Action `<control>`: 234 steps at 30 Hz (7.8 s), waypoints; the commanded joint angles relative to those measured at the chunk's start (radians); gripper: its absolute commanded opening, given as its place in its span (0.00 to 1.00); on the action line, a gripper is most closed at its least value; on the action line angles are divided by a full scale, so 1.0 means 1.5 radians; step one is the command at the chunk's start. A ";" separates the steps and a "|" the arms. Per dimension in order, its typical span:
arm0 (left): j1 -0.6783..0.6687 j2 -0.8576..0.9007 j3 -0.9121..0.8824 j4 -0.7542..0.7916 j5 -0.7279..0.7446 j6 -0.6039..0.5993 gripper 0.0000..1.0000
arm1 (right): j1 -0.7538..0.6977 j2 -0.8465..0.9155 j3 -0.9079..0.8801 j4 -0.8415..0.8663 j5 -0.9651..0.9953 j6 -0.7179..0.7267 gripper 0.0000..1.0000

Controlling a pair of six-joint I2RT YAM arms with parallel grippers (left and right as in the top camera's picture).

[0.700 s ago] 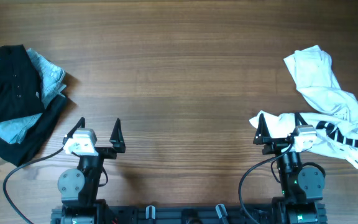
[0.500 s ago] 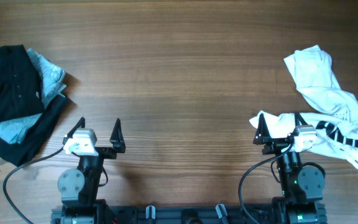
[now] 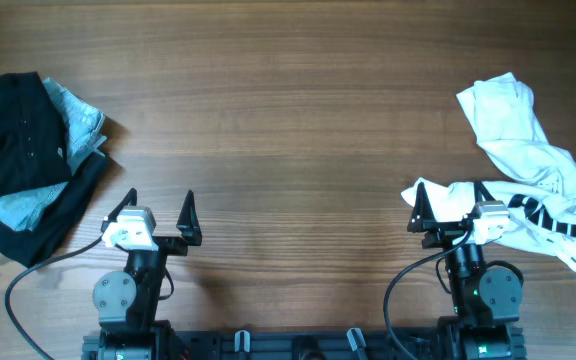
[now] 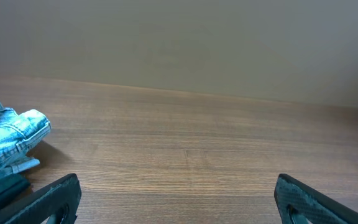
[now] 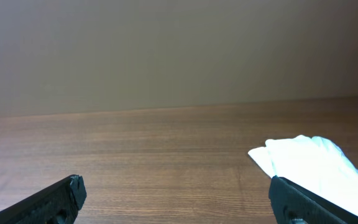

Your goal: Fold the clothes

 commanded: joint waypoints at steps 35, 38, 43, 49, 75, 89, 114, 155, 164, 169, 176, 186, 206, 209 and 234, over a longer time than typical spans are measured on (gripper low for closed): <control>-0.004 -0.006 0.002 -0.004 0.006 -0.048 1.00 | -0.002 0.020 0.044 -0.053 0.005 0.031 1.00; -0.004 0.018 0.027 -0.012 0.006 -0.087 1.00 | -0.002 0.070 0.090 -0.090 0.010 0.030 1.00; -0.004 0.145 0.121 -0.070 0.006 -0.094 1.00 | -0.002 0.225 0.203 -0.152 0.012 0.030 1.00; -0.004 0.375 0.293 -0.185 0.006 -0.093 1.00 | -0.002 0.485 0.370 -0.277 0.012 0.028 1.00; -0.004 0.707 0.485 -0.360 0.006 -0.094 1.00 | 0.011 1.091 0.506 -0.282 -0.233 0.056 0.05; -0.004 0.707 0.485 -0.222 0.158 -0.094 1.00 | 0.291 1.073 0.695 -0.157 -0.272 0.052 0.43; -0.244 1.150 0.485 0.102 0.223 -0.271 0.81 | -0.007 0.914 0.696 -0.511 -0.145 0.099 1.00; -0.205 1.058 0.614 -0.341 -0.017 -0.096 1.00 | -0.007 0.996 0.688 -0.504 0.025 0.203 1.00; -0.325 1.150 0.614 -0.294 -0.116 -0.055 0.88 | -0.007 0.996 0.688 -0.512 0.021 0.203 1.00; -0.329 1.160 0.614 -0.322 -0.116 -0.055 0.43 | -0.007 0.996 0.688 -0.512 0.021 0.203 1.00; -0.329 1.141 0.629 -0.389 -0.117 -0.055 0.04 | -0.007 0.997 0.688 -0.512 0.018 0.203 0.99; -0.255 0.892 0.645 -0.532 -0.255 -0.163 0.05 | -0.004 1.093 0.688 -0.487 -0.117 0.116 0.97; -0.224 0.855 0.645 -0.528 -0.193 -0.179 0.15 | 0.000 1.195 0.688 -0.319 -0.240 0.226 0.69; -0.224 0.856 0.645 -0.529 -0.173 -0.179 0.37 | 0.001 1.203 0.684 -0.326 -0.238 0.226 0.73; -0.225 1.004 0.660 -0.507 -0.246 -0.178 0.04 | 0.001 1.211 0.679 -0.343 -0.237 0.237 0.04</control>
